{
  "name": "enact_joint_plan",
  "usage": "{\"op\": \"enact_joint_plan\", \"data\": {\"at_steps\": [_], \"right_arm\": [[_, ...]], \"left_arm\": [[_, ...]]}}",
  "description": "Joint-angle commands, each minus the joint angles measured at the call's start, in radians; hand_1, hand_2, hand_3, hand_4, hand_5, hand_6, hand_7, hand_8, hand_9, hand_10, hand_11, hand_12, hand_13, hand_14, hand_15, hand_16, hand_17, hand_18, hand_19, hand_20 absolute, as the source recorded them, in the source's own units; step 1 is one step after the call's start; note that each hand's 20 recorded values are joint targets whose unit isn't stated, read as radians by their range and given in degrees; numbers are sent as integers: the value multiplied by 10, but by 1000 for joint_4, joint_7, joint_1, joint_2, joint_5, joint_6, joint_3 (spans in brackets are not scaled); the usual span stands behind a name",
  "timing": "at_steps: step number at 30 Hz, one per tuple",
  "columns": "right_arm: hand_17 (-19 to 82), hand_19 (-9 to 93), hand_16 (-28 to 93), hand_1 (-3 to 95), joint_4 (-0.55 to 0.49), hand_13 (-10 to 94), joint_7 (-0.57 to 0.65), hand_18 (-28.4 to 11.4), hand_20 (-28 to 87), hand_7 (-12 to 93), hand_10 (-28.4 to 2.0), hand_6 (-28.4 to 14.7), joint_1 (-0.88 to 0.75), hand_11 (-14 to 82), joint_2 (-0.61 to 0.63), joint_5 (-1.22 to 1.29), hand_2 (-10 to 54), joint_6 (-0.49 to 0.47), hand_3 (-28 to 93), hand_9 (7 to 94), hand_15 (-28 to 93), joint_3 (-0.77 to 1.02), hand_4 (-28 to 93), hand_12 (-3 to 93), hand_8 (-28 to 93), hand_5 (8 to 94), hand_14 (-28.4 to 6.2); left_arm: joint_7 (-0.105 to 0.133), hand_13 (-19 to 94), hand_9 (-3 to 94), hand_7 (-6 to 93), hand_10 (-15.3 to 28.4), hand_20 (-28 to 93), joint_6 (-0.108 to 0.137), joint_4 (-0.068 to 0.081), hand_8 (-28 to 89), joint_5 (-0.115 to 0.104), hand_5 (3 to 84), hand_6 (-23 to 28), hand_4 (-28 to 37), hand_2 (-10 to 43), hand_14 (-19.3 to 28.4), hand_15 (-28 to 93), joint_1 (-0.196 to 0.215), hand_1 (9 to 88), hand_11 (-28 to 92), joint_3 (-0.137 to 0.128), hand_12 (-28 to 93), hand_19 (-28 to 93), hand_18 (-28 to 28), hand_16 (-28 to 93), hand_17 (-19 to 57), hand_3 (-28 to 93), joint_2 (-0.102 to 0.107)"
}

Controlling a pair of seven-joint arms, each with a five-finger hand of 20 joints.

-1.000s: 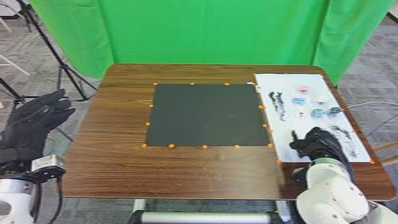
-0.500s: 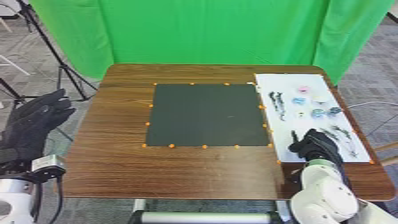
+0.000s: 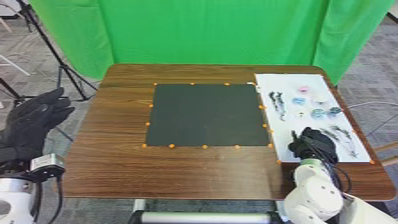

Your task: Arrange flowers

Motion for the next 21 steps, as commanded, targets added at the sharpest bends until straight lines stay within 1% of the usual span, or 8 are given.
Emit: {"op": "enact_joint_plan", "data": {"at_steps": [1, 3, 8, 11, 12, 16, 17, 21], "right_arm": [[424, 932, 294, 437, 61, 749, 27, -270, 209, 375, -186, -107, -24, 749, -13, 26, -95, -35, 715, 694, 932, -32, -232, 402, -13, 629, -128], [424, 932, 297, 441, 68, 751, 24, -270, 209, 371, -185, -107, -22, 751, -15, 26, -95, -40, 713, 698, 932, -39, -233, 404, 0, 632, -128], [421, 932, 299, 469, 88, 766, 22, -269, 204, 352, -175, -98, -9, 752, -26, 38, -95, -45, 689, 724, 932, -59, -239, 413, 94, 662, -127], [421, 932, 303, 479, 106, 778, 17, -269, 203, 347, -168, -91, -1, 753, -41, 43, -95, -59, 679, 737, 932, -67, -241, 416, 103, 680, -126], [420, 932, 303, 480, 109, 779, 17, -268, 202, 341, -167, -90, -3, 754, -46, 40, -95, -66, 678, 740, 932, -70, -242, 418, 104, 688, -126], [420, 932, 297, 486, 124, 785, 10, -269, 199, 331, -162, -88, -14, 756, -68, 43, -95, -86, 671, 752, 932, -62, -244, 424, 109, 700, -124], [420, 932, 294, 488, 126, 787, 12, -269, 200, 327, -159, -88, -13, 756, -69, 43, -95, -89, 669, 754, 932, -65, -244, 426, 111, 704, -124], [417, 932, 286, 504, 138, 797, 6, -269, 198, 320, -151, -85, -22, 757, -81, 48, -95, -98, 652, 767, 932, -63, -246, 433, 123, 721, -120]], "left_arm": [[9, 186, 311, 174, 184, 77, -9, -6, -112, -13, 365, 87, -196, 6, 232, 624, 16, 298, 389, -8, 73, 550, 205, -162, -119, 753, -4], [13, 186, 310, 173, 183, 77, -4, -7, -113, -17, 365, 86, -195, 6, 232, 625, 22, 297, 390, -9, 74, 550, 205, -162, -118, 754, 0], [11, 186, 310, 174, 184, 77, -11, -6, -113, -14, 366, 87, -196, 7, 233, 624, 19, 298, 390, -13, 73, 550, 205, -163, -119, 753, -5], [28, 187, 310, 174, 184, 77, 2, -8, -113, -28, 366, 87, -196, 6, 233, 624, 32, 297, 390, -14, 74, 550, 205, -163, -119, 754, 9], [18, 187, 310, 174, 184, 77, -3, -9, -113, -24, 366, 87, -196, 7, 233, 625, 31, 298, 390, -16, 74, 550, 205, -163, -118, 754, 3], [20, 186, 310, 175, 183, 77, -1, -13, -113, -25, 366, 86, -196, 7, 233, 625, 40, 298, 389, -21, 74, 551, 205, -163, -118, 754, -3], [25, 186, 310, 175, 183, 77, 1, -12, -113, -29, 365, 86, -196, 7, 233, 625, 43, 298, 389, -22, 74, 551, 205, -163, -118, 754, 2], [20, 186, 310, 175, 183, 77, 0, -15, -114, -27, 365, 86, -195, 7, 233, 625, 45, 297, 389, -29, 74, 551, 205, -162, -118, 755, -3]]}}
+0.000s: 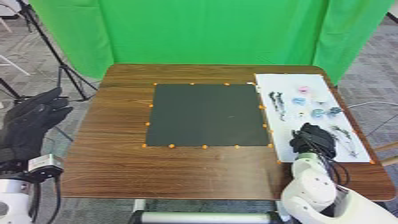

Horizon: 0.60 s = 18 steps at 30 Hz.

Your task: Arrange flowers

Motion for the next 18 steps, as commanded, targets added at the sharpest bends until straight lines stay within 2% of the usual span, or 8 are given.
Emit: {"op": "enact_joint_plan", "data": {"at_steps": [1, 4, 5, 9, 18], "right_arm": [[417, 932, 285, 510, 80, 799, 4, -269, 197, 320, -150, -84, -86, 757, -49, 63, -95, -56, 646, 770, 932, -42, -245, 435, 127, 724, -119], [416, 932, 282, 539, 85, 807, 7, -269, 197, 326, -143, -77, -91, 757, -56, 72, -95, -48, 630, 781, 932, -43, -248, 439, 135, 740, -117], [416, 932, 281, 550, 85, 811, -1, -269, 197, 326, -141, -75, -100, 757, -62, 71, -95, -52, 630, 787, 932, -34, -249, 440, 135, 745, -113], [415, 932, 272, 575, 88, 828, -6, -267, 196, 320, -128, -60, -105, 752, -76, 76, -95, -39, 659, 809, 931, -30, -269, 449, 128, 778, -107], [412, 932, 274, 591, 82, 844, -30, -264, 193, 298, -114, -55, -119, 744, -72, 77, -95, 11, 685, 832, 924, -16, -281, 458, 125, 814, -99]], "left_arm": [[1, 186, 310, 175, 183, 77, -2, -11, -113, -8, 365, 86, -195, 7, 233, 624, 23, 297, 389, -14, 74, 551, 205, -162, -118, 755, -8], [1, 186, 310, 176, 183, 77, 1, -9, -113, -16, 365, 85, -193, 8, 233, 624, 20, 296, 389, -12, 74, 551, 205, -163, -118, 756, 1], [1, 186, 310, 176, 183, 77, 3, -13, -114, -16, 365, 86, -193, 8, 233, 624, 29, 297, 390, -16, 74, 551, 205, -163, -118, 755, -1], [-10, 186, 310, 176, 183, 77, -2, -13, -114, -10, 365, 86, -193, 8, 233, 624, 22, 297, 389, -19, 73, 551, 205, -162, -118, 757, -13], [12, 186, 309, 176, 184, 77, 14, -18, -114, -27, 364, 85, -194, 9, 233, 625, 47, 297, 390, -23, 73, 551, 205, -162, -118, 758, -4]]}}
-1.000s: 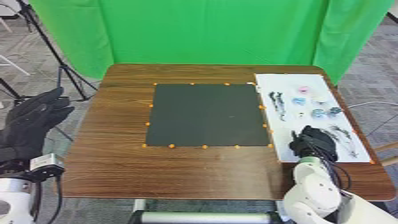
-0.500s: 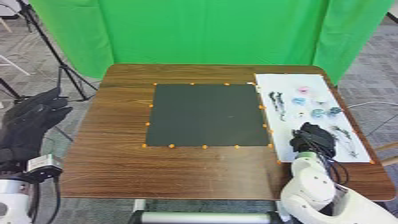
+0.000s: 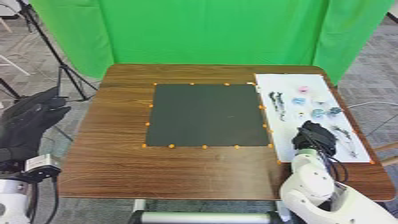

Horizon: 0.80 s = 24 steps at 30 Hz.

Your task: Arrange flowers

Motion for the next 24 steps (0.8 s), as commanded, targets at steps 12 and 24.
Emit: {"op": "enact_joint_plan", "data": {"at_steps": [12, 24], "right_arm": [[414, 932, 279, 587, -24, 858, -19, -258, 183, 285, -104, -56, -39, 738, 25, 25, -95, 147, 711, 850, 919, -106, -282, 466, 135, 838, -89], [421, 932, 282, 580, -62, 866, -29, -256, 184, 288, -99, -51, 87, 733, 63, 25, -95, 162, 723, 857, 911, -137, -282, 472, 146, 845, -87]], "left_arm": [[30, 186, 309, 175, 184, 77, 21, -11, -114, -29, 364, 86, -195, 9, 234, 624, 40, 295, 390, 2, 73, 552, 206, -163, -119, 761, 4], [37, 186, 308, 175, 183, 76, 25, -11, -114, -27, 363, 85, -196, 10, 234, 624, 46, 295, 388, -6, 73, 552, 205, -163, -119, 760, 19]]}}
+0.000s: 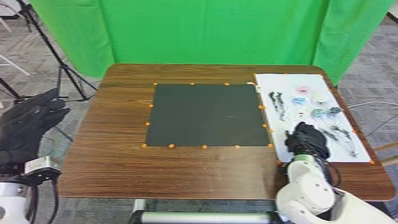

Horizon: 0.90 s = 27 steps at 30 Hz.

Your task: Arrange flowers

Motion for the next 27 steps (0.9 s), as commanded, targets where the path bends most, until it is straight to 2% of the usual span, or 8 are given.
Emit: {"op": "enact_joint_plan", "data": {"at_steps": [1, 6, 12, 15, 20, 23, 27], "right_arm": [[421, 932, 282, 579, -14, 866, -12, -255, 184, 287, -98, -51, 78, 733, 13, 15, -95, 5, 724, 858, 911, -39, -281, 472, 147, 845, -87], [421, 932, 283, 577, -23, 867, -13, -256, 186, 285, -98, -52, 139, 731, 23, 0, -95, 17, 727, 860, 909, -69, -279, 473, 149, 849, -85], [422, 932, 284, 574, -40, 870, -20, -255, 187, 283, -97, -51, 193, 730, 26, -19, -95, 25, 731, 863, 906, -89, -277, 473, 153, 851, -85], [422, 932, 285, 573, -49, 871, -27, -256, 188, 283, -97, -51, 230, 730, 14, -18, -95, 34, 733, 863, 905, -100, -275, 473, 155, 853, -85], [423, 932, 284, 572, -57, 874, -51, -256, 188, 282, -95, -51, 306, 728, -32, -24, -95, 34, 735, 866, 903, -145, -272, 472, 158, 855, -83], [423, 932, 285, 572, -45, 874, -76, -256, 189, 281, -95, -51, 344, 727, -75, -8, -95, 21, 735, 867, 902, -163, -271, 473, 160, 856, -83], [423, 932, 286, 572, -25, 874, -107, -256, 188, 280, -94, -50, 385, 726, -131, 4, -95, 1, 734, 868, 901, -192, -269, 472, 162, 857, -83]], "left_arm": [[8, 185, 308, 175, 183, 76, 10, -5, -114, -4, 363, 85, -196, 10, 234, 624, 20, 295, 388, -9, 73, 552, 205, -163, -118, 761, 4], [21, 185, 308, 173, 183, 76, 17, -7, -113, -13, 362, 85, -196, 9, 234, 624, 31, 295, 389, -11, 74, 551, 205, -163, -119, 761, 21], [2, 185, 308, 176, 182, 76, 7, -8, -113, 4, 361, 84, -196, 10, 233, 624, 24, 294, 389, -15, 74, 551, 205, -163, -119, 761, 7], [8, 185, 307, 176, 182, 75, 10, -9, -114, 1, 361, 84, -196, 9, 234, 624, 23, 294, 390, -16, 73, 551, 205, -162, -119, 761, 7], [0, 185, 308, 176, 183, 76, 11, -16, -114, 10, 361, 84, -196, 10, 234, 624, 37, 294, 389, -30, 73, 551, 205, -162, -119, 761, -3], [-8, 184, 307, 176, 183, 76, 11, -18, -114, 17, 360, 84, -196, 9, 233, 623, 52, 294, 389, -48, 73, 551, 205, -163, -119, 761, -11], [-16, 184, 304, 178, 181, 76, 14, -25, -115, 27, 358, 83, -195, 8, 232, 623, 70, 294, 391, -70, 74, 550, 205, -162, -119, 761, -35]]}}
